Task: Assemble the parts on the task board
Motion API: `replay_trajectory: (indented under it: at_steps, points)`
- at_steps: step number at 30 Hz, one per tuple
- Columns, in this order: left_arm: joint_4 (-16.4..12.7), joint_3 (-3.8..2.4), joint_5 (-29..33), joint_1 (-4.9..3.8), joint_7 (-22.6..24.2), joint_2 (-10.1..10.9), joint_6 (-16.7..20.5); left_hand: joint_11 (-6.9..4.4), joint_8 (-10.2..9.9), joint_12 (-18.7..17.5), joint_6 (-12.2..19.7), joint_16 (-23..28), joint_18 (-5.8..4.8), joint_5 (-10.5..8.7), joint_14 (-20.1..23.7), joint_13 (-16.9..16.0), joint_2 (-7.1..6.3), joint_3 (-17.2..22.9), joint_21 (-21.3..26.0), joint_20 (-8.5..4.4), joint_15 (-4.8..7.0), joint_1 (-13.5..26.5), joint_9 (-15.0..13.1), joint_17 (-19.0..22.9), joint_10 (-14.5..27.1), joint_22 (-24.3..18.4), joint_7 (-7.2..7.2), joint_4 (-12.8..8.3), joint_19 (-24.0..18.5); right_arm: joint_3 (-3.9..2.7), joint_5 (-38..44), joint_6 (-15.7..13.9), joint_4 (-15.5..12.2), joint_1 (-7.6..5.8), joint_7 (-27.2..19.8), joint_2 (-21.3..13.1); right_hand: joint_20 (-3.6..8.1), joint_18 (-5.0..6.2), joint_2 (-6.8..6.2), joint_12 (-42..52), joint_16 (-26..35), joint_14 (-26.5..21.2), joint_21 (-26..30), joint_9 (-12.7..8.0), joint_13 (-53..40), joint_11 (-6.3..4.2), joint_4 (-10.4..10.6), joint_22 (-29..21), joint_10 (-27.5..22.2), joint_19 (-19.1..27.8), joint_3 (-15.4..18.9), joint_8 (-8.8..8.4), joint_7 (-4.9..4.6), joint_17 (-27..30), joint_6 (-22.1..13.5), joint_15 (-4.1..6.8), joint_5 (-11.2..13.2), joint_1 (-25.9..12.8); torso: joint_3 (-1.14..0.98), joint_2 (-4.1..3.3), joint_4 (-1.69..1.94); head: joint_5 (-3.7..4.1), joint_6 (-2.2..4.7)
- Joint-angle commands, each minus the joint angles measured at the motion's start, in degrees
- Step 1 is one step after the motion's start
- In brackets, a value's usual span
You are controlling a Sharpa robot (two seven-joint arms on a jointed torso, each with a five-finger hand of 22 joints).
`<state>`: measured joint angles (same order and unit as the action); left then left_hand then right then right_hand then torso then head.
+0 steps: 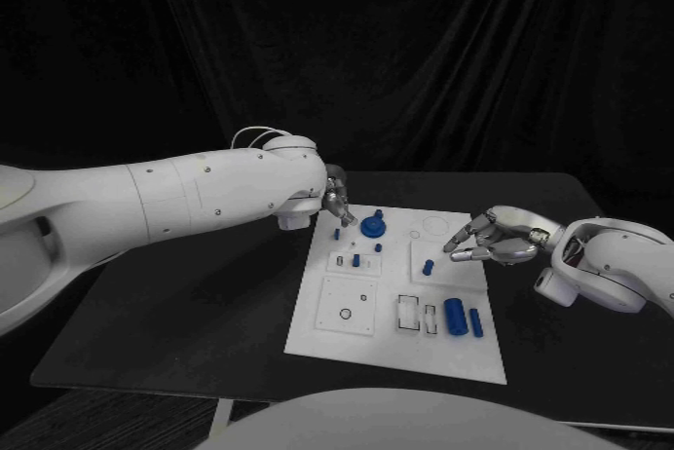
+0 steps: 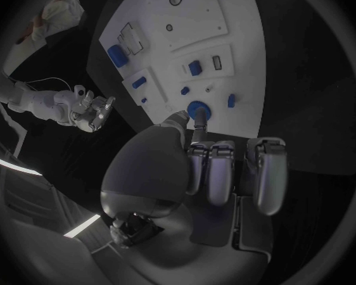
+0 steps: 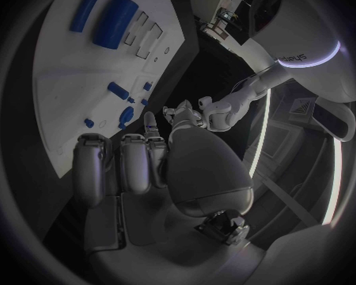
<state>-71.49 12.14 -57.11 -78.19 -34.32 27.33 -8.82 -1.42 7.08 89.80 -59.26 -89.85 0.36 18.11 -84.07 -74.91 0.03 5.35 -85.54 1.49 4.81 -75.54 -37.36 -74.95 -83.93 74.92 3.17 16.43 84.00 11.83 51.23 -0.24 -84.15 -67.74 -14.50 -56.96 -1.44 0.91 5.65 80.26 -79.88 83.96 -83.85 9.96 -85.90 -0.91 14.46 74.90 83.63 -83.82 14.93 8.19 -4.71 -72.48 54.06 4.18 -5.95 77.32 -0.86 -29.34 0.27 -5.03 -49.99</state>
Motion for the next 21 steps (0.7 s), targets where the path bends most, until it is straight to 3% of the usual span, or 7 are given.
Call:
replay_trajectory:
  at_steps: [1, 5, 8, 21]
  points:
    - [2.52, -0.08, 7.45, -0.25, -2.56, -1.37, -10.83, 0.50, -1.30, 0.20, -0.20, -0.15, 0.73, -1.66, -5.93, -15.09, -0.37, 0.80, -0.17, 0.55, -0.58, 0.60, 2.35, -15.05, -6.07, 12.72, 0.55, -0.24, 4.07, -0.02, -0.07, -0.41, -0.23, 0.13, -0.10, -0.07, -0.37, 0.75, 1.11, -0.19, 0.25, 2.85, 0.25, -0.06, 9.11, 0.05, -0.10, 12.89, 2.09, -3.17, 0.16, -0.36, -0.23, 0.07, 0.00, 0.38, -0.37, 0.90, 0.03, -0.02, 0.00, 0.14, -0.01]
    - [4.09, -0.08, 8.91, -0.30, -1.41, -2.08, -10.55, 1.11, -3.35, 0.20, 0.66, -0.15, 0.68, -2.52, -5.93, -15.09, -0.39, 1.98, -0.33, 0.95, -1.06, 0.19, 6.20, -15.05, -6.07, 12.87, 1.32, -0.70, 4.18, -0.02, -0.07, -0.68, -0.57, 0.13, -0.20, -0.27, -0.37, 0.75, 1.11, -0.19, 0.25, 2.85, 0.25, -0.06, 9.11, 0.05, -0.10, 12.89, 2.09, -3.17, 0.16, -0.36, -0.23, 0.07, 0.00, 0.38, -0.37, 0.90, 0.04, -0.11, -0.05, 0.75, -0.01]
    - [3.62, -0.08, 9.37, -0.31, -0.24, -1.56, -9.22, 1.10, -3.19, 0.20, -0.12, -0.15, 0.61, -1.97, -5.93, -15.09, -0.30, 2.75, -0.64, 1.04, -1.10, -0.56, 7.47, -15.05, -6.07, 13.06, 1.22, -1.35, 4.33, -0.02, -0.07, -1.25, -1.00, 0.13, -0.47, -0.64, -0.37, 0.75, 1.11, -0.19, 0.25, 2.85, 0.25, -0.06, 9.11, 0.05, -0.10, 12.89, 2.09, -3.17, 0.16, -0.36, -0.23, 0.07, 0.00, 0.38, -0.37, 0.90, 0.02, -0.13, -0.02, 1.24, -0.01]
    - [1.03, -0.07, 9.79, -0.31, 0.23, 0.09, -8.43, 0.94, -2.96, 0.20, -1.24, -0.15, 0.58, -1.60, -5.93, -15.09, -0.17, 3.25, -0.74, 1.04, -1.01, -0.45, 8.61, -15.05, -6.07, 13.14, 1.01, -1.42, 4.39, -0.02, -0.07, -2.79, -1.67, 0.12, -1.41, -0.99, -0.38, 0.73, 1.20, -0.04, 0.24, 2.86, 0.16, -0.06, 8.93, 0.07, -0.09, 12.92, 2.16, -3.21, 0.16, -0.35, -0.23, 0.07, 0.03, 0.37, -0.48, 0.90, -0.01, -0.02, 0.00, 1.07, -0.01]
